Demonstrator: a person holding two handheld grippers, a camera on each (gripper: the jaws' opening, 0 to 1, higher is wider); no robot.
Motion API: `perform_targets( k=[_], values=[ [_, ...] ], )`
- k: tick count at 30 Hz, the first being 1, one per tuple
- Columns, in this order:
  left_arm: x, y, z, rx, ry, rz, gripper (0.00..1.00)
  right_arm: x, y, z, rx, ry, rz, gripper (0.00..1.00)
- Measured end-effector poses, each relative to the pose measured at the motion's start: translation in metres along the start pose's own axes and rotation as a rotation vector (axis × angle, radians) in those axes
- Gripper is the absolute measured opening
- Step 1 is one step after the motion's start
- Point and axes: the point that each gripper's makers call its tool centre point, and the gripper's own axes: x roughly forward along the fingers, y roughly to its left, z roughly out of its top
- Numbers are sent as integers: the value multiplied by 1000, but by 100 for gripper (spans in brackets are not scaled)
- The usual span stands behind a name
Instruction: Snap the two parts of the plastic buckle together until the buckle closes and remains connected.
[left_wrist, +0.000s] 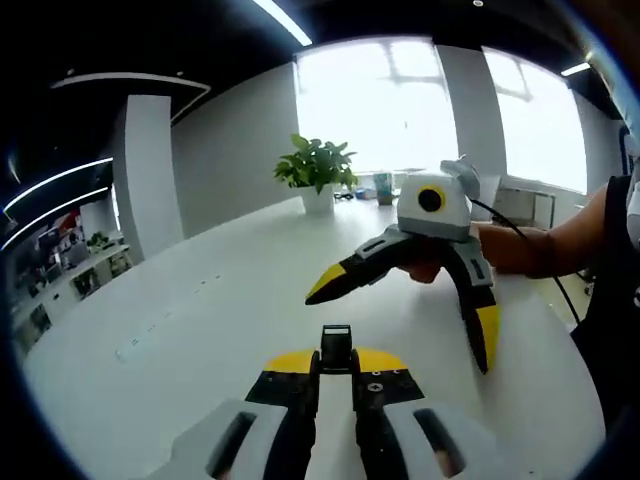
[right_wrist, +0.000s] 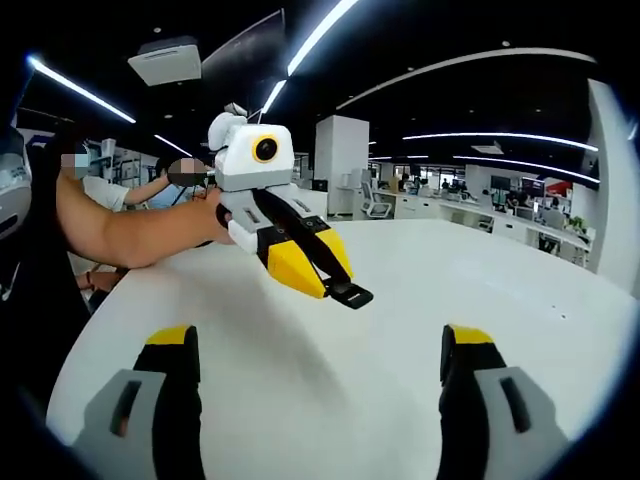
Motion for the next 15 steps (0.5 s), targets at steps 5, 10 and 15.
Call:
perform_targets(
  k=[5, 10, 15],
  values=[
    [3, 4, -1, -5, 1, 5, 10, -1, 0, 0, -2, -1, 0, 100],
    [6, 12, 0, -9, 4, 12, 10, -1, -1, 1, -3, -2, 0, 100],
    [8, 14, 3, -8, 5, 12, 10, -2, -1, 2, -5, -4, -2, 100]
  ],
)
